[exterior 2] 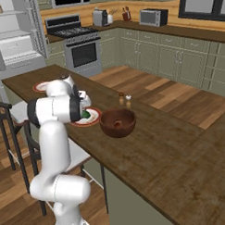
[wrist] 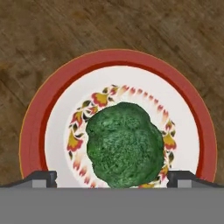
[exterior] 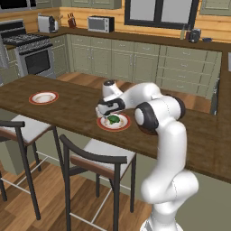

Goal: Pick the chicken drumstick and broccoli from their plates and place them in the bowl. Then put the bowl in the fridge.

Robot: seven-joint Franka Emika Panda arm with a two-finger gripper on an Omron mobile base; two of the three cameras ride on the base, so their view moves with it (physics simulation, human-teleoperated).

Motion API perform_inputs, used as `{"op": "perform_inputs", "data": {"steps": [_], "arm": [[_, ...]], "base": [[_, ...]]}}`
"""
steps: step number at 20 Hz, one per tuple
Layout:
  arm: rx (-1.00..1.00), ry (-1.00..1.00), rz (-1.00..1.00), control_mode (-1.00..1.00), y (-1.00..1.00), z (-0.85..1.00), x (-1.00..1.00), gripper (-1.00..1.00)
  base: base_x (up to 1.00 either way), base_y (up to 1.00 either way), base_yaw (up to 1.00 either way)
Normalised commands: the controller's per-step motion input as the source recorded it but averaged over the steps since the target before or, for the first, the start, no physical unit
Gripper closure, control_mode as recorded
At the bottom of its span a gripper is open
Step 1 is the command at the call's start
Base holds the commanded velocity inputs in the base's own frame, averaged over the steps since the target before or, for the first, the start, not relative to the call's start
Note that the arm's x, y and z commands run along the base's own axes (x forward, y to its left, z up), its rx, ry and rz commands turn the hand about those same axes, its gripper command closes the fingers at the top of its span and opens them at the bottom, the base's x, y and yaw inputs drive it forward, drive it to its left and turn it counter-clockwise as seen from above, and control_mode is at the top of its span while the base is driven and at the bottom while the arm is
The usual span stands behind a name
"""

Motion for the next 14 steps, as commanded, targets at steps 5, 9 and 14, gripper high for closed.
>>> {"op": "perform_inputs", "data": {"steps": [5,9,14], "arm": [[0.00,0.00,0.00,-1.00,0.13,-0.34,0.27,-1.00],[0.00,0.02,0.00,-1.00,-0.04,-0.11,0.04,-1.00],[0.00,-0.01,0.06,-1.00,-0.19,0.00,-0.04,-1.00]], "base": [[0.00,0.00,0.00],[0.00,0.00,0.00],[0.00,0.00,0.00]]}}
